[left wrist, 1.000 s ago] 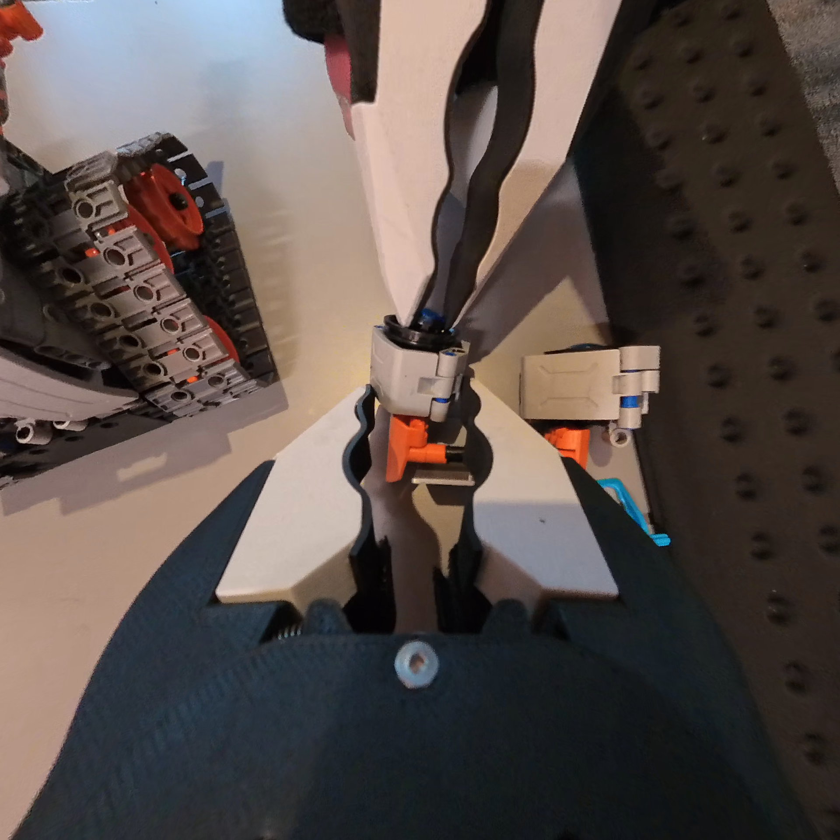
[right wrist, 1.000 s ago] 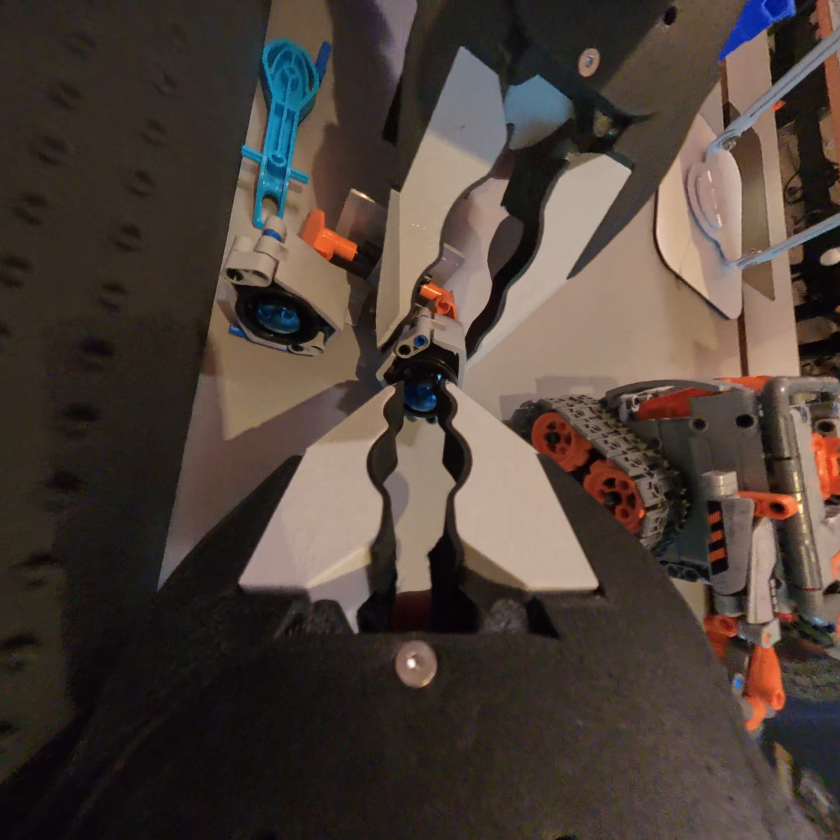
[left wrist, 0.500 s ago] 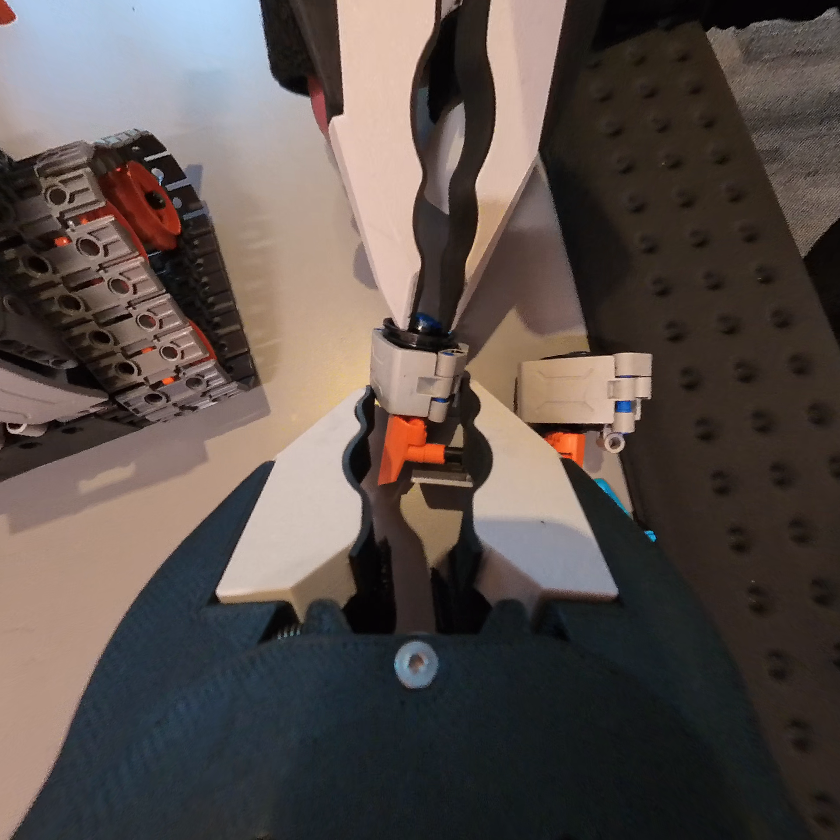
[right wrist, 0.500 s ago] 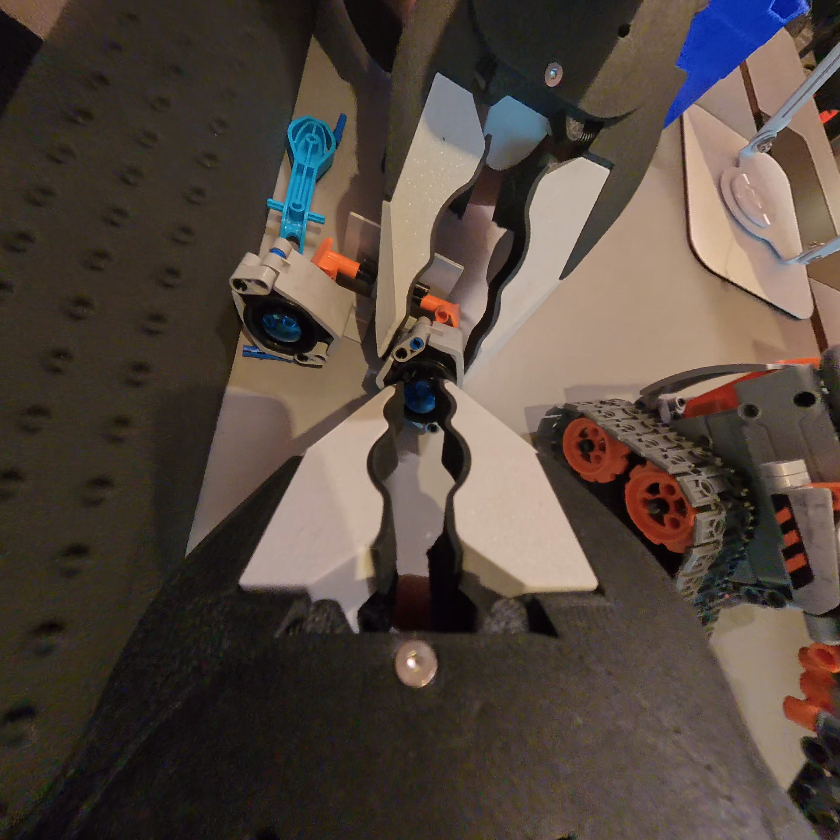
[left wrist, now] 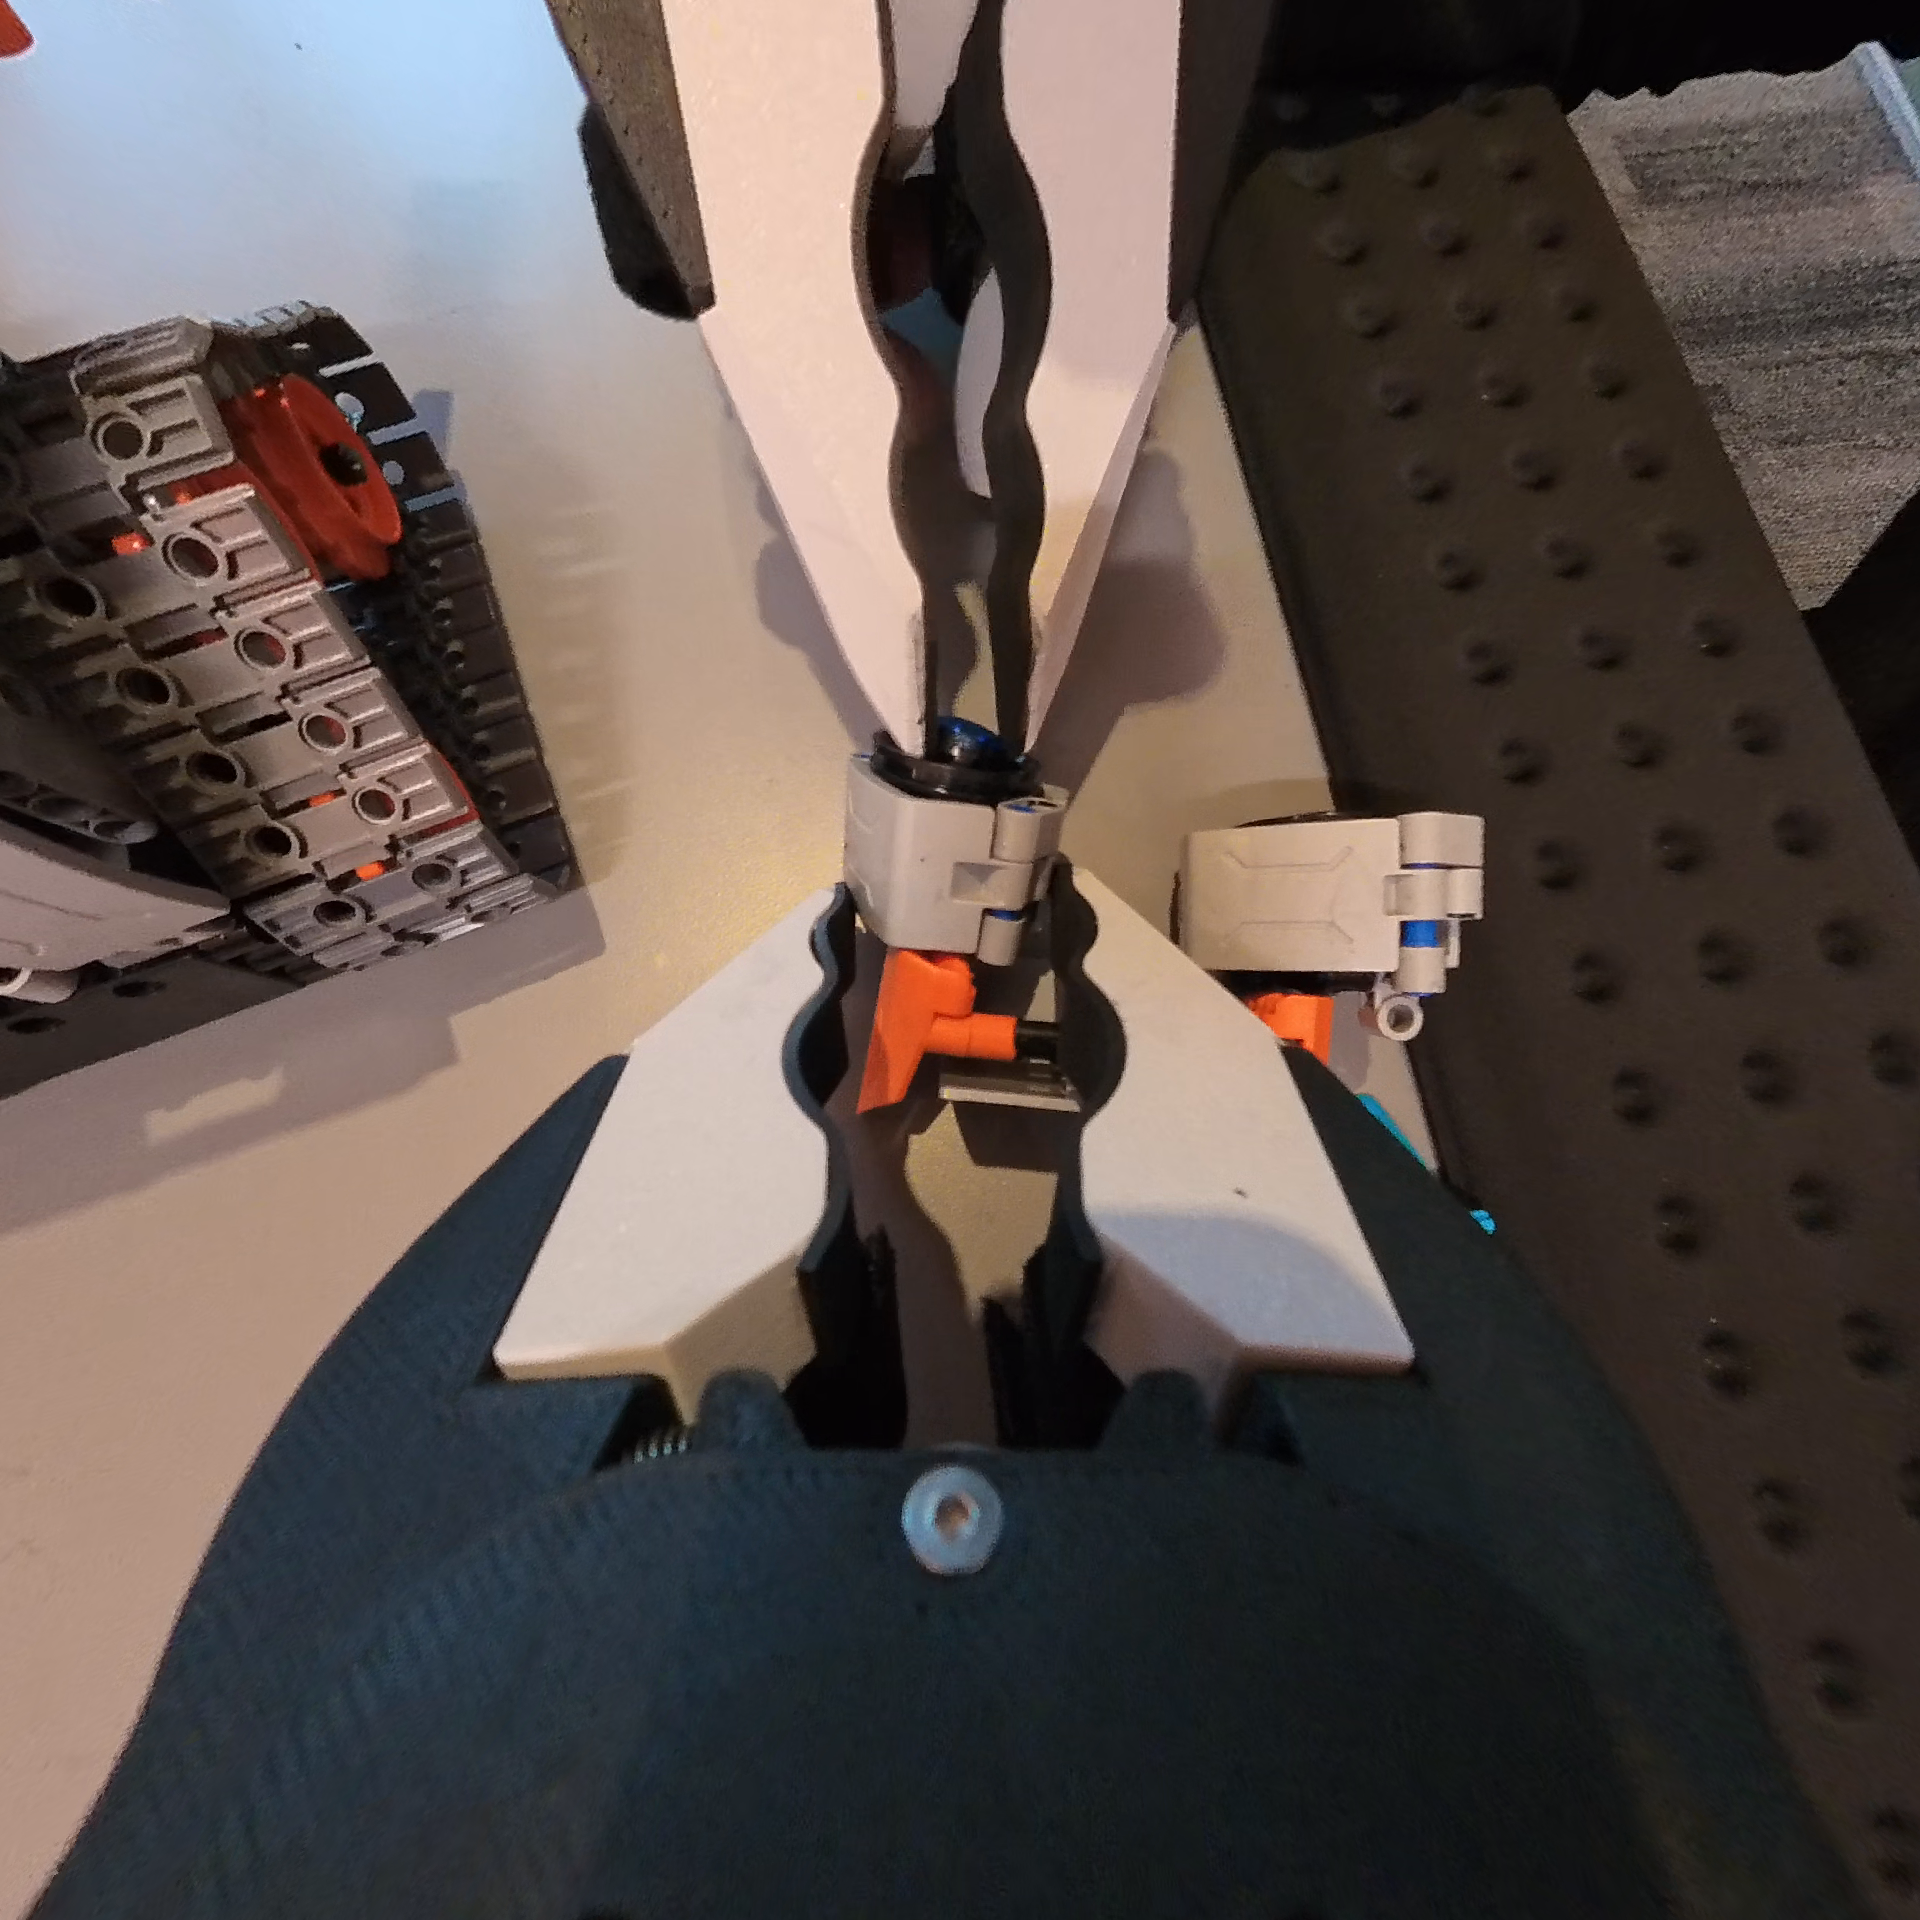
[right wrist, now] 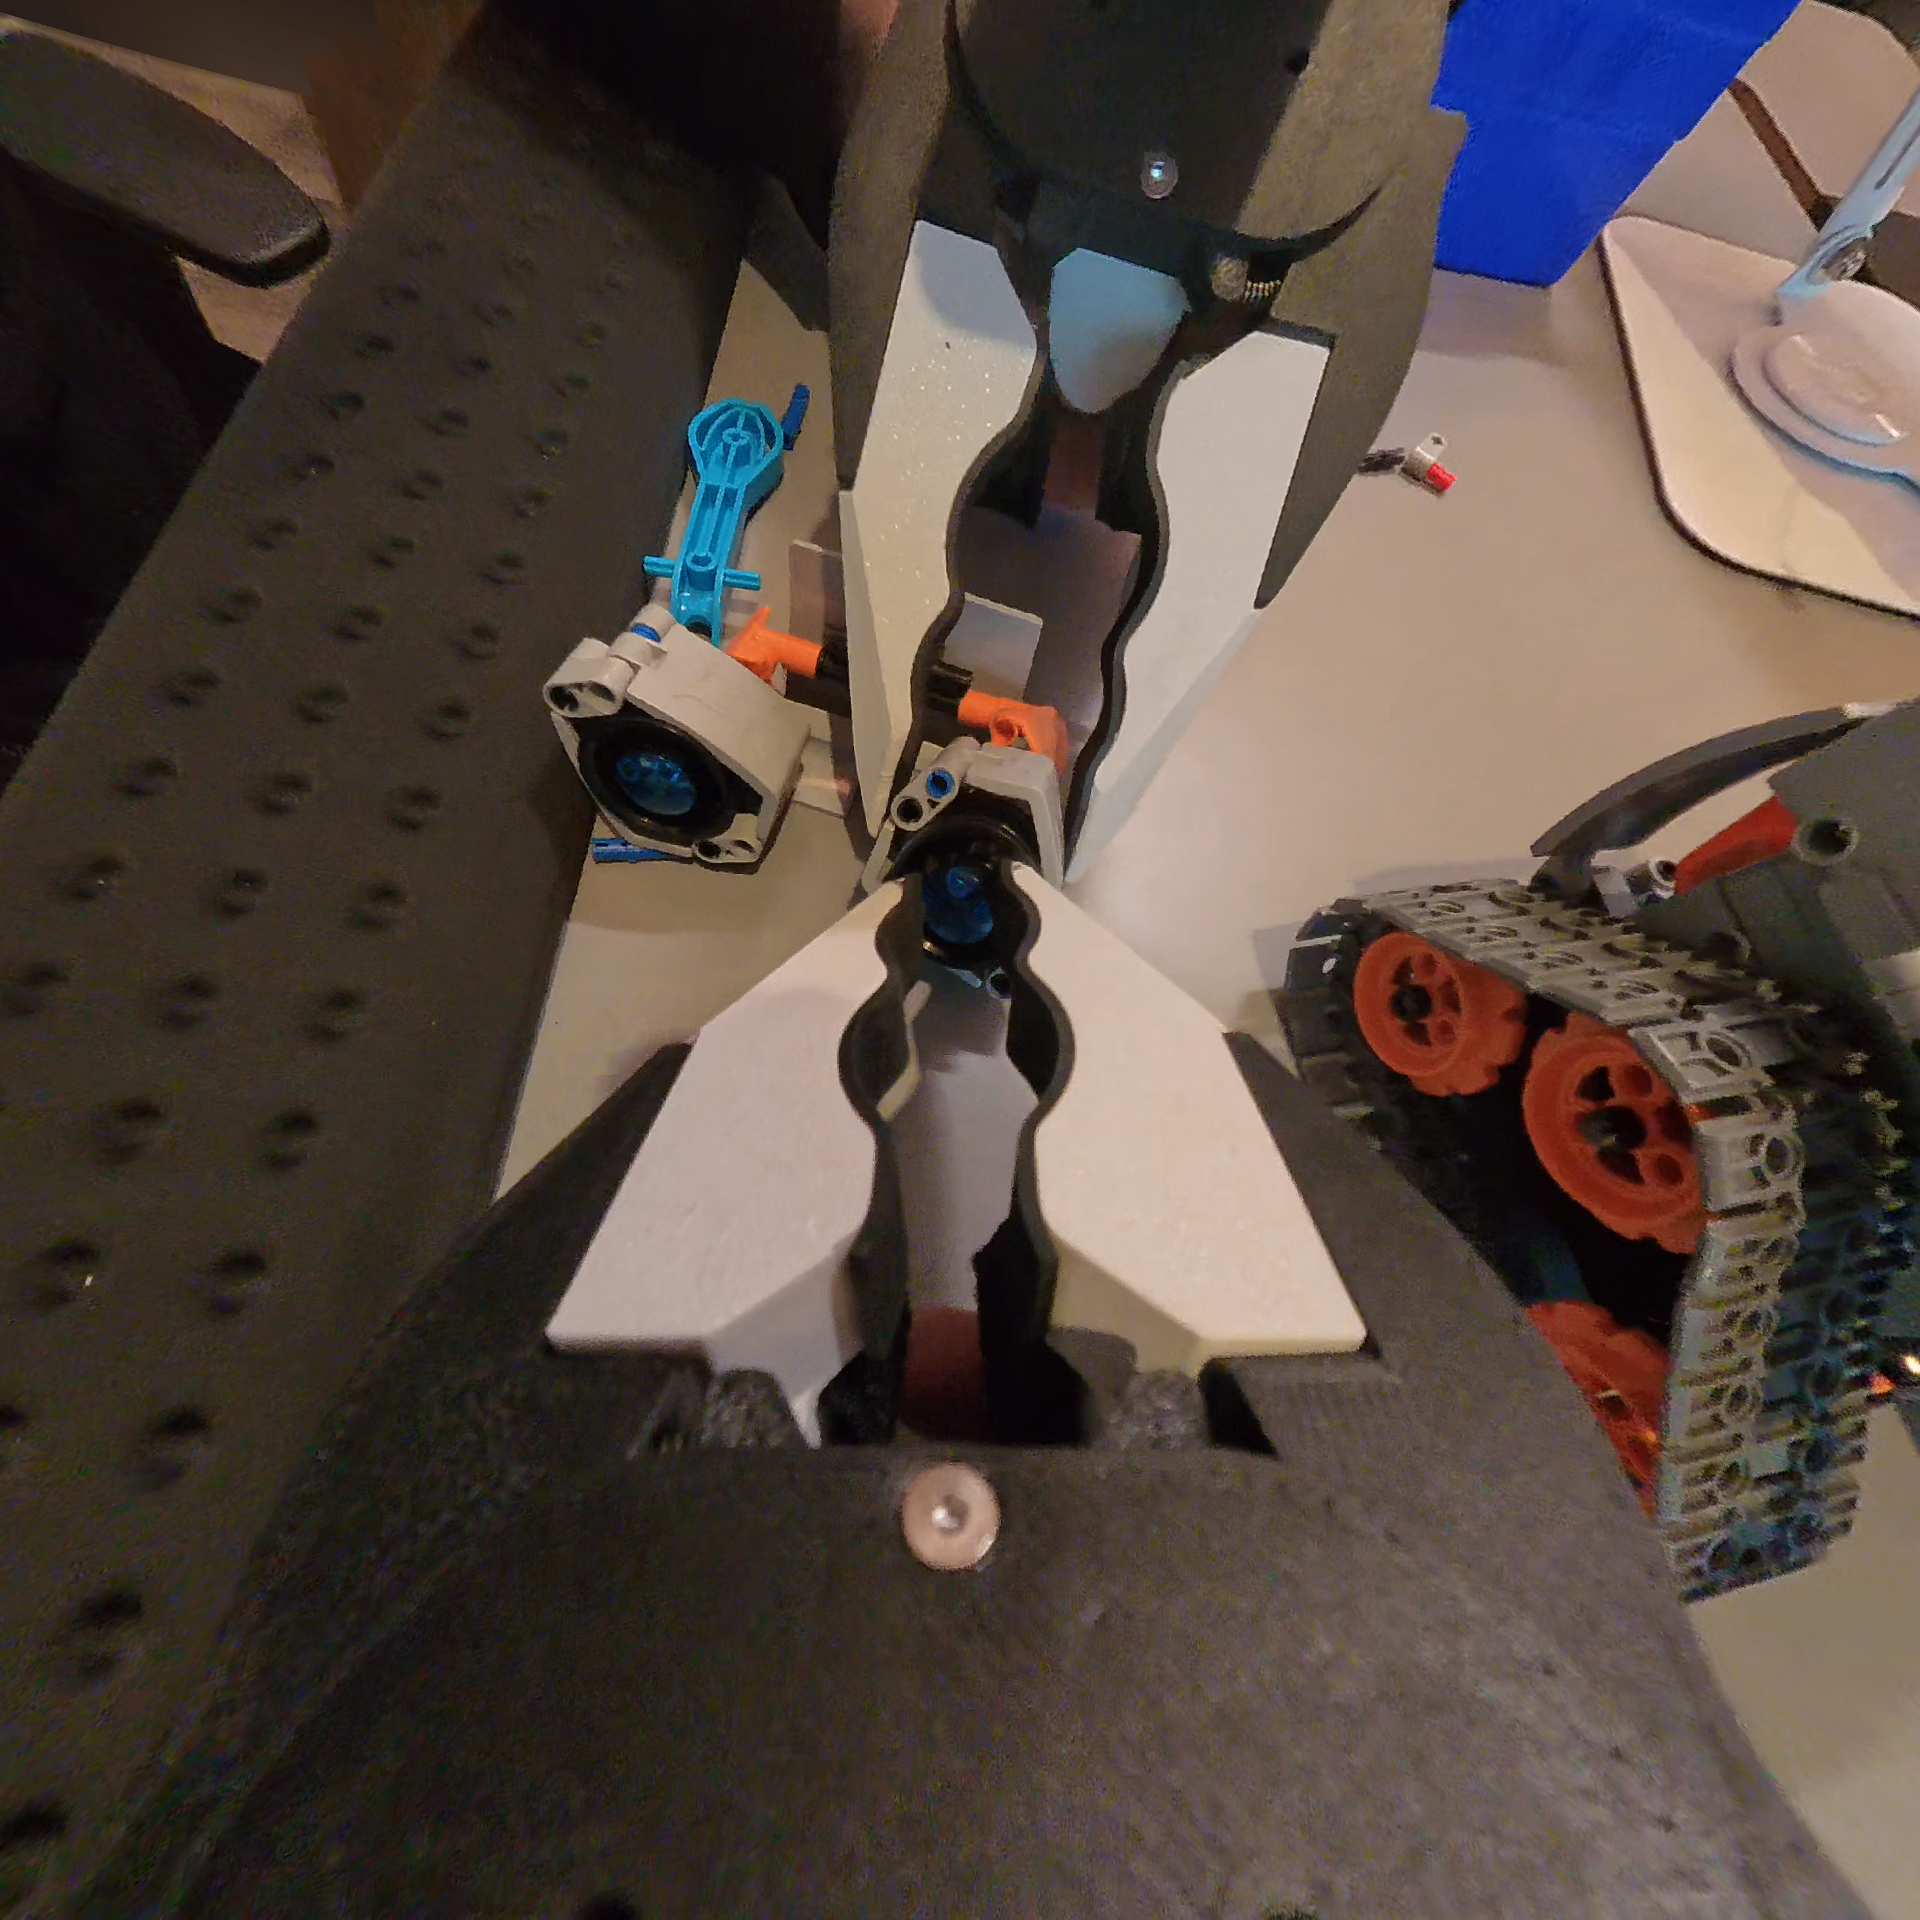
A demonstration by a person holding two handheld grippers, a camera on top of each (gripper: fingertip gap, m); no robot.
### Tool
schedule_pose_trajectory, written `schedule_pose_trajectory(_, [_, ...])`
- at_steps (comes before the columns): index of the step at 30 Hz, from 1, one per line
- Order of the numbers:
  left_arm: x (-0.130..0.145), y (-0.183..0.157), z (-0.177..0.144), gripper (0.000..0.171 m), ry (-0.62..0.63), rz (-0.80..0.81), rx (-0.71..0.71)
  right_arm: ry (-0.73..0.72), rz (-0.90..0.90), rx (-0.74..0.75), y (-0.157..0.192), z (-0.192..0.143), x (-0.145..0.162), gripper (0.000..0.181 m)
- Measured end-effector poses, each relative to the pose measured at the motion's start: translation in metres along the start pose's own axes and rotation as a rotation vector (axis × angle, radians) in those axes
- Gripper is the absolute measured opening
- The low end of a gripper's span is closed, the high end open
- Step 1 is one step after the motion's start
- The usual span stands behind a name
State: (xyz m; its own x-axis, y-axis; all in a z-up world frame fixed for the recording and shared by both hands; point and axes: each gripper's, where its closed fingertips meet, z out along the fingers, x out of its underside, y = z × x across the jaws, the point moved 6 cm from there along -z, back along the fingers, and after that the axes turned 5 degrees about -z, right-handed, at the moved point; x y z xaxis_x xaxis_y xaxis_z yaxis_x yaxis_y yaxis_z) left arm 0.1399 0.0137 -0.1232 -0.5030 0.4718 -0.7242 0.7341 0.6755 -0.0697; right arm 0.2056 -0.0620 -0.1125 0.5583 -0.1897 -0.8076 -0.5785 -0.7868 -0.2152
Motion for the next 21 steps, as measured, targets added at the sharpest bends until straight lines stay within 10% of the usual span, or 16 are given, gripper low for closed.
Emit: schedule_pose_trajectory(21, [0.0009, 0.0019, -0.0007, 0.035, -0.003, -0.02, -0.003, 0.006, 0.069, 0.004, 0.0, -0.0033, 0.0032, 0.015])
